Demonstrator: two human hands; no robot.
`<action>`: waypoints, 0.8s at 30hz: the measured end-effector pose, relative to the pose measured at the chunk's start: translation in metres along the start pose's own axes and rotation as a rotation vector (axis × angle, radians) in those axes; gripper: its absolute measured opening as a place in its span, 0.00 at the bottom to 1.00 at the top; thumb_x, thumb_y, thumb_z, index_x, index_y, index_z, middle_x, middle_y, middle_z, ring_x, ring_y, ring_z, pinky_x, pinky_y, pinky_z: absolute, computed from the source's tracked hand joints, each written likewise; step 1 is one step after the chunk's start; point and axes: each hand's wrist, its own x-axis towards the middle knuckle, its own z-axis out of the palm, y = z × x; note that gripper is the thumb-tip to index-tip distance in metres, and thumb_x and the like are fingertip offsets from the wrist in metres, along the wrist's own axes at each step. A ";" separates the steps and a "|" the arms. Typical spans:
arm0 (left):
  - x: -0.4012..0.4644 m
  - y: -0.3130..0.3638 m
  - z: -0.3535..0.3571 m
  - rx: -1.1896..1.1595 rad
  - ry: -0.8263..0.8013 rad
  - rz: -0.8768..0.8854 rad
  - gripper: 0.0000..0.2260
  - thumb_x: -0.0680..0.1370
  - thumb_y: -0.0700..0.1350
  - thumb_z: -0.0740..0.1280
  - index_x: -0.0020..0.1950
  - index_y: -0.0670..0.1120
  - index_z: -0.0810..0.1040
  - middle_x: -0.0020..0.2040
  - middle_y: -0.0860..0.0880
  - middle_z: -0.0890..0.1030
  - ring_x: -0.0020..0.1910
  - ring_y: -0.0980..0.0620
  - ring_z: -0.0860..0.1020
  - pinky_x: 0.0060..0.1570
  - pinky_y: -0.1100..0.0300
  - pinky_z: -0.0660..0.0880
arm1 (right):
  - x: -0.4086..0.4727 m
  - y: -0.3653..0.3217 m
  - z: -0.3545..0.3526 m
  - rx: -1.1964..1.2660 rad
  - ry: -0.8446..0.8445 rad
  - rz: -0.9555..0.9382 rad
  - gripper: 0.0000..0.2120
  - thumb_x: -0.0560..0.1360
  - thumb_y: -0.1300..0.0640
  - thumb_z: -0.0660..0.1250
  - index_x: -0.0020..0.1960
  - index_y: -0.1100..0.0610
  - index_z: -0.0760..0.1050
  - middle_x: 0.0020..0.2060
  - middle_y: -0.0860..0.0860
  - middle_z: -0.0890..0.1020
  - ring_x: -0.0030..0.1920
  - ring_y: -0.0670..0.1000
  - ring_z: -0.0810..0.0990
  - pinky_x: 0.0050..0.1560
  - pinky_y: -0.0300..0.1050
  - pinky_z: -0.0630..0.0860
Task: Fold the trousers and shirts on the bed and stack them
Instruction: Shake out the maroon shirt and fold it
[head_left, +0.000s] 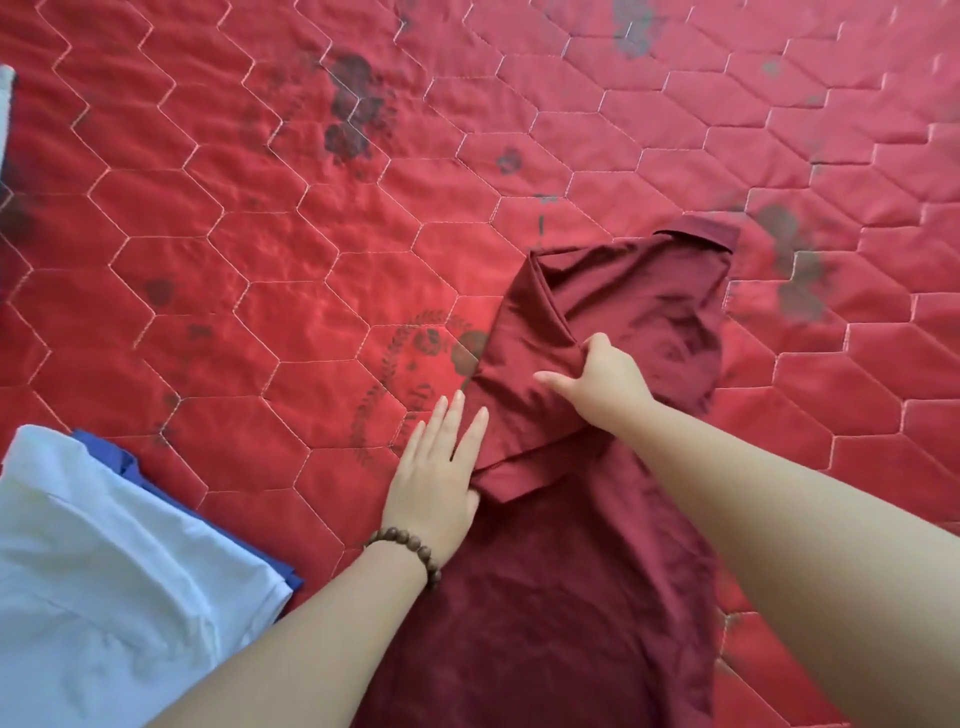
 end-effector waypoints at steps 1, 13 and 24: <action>0.004 0.001 -0.001 -0.043 0.029 -0.010 0.39 0.71 0.36 0.64 0.78 0.50 0.51 0.79 0.46 0.47 0.78 0.49 0.45 0.74 0.59 0.41 | 0.001 -0.003 0.001 0.015 0.015 -0.016 0.20 0.72 0.46 0.71 0.49 0.58 0.66 0.52 0.60 0.79 0.55 0.62 0.76 0.45 0.48 0.67; 0.013 0.000 -0.001 0.076 0.117 0.343 0.26 0.70 0.39 0.69 0.69 0.45 0.74 0.73 0.42 0.67 0.72 0.38 0.63 0.68 0.39 0.63 | 0.002 0.018 -0.014 -0.079 0.153 -0.043 0.08 0.76 0.60 0.65 0.54 0.60 0.71 0.52 0.60 0.78 0.53 0.62 0.75 0.51 0.53 0.73; 0.045 0.013 -0.001 0.127 0.087 0.495 0.21 0.79 0.40 0.56 0.71 0.35 0.68 0.73 0.37 0.66 0.74 0.41 0.62 0.72 0.48 0.61 | -0.004 0.013 0.022 -0.413 0.159 -0.708 0.23 0.77 0.62 0.59 0.72 0.56 0.67 0.73 0.53 0.65 0.75 0.55 0.61 0.74 0.54 0.55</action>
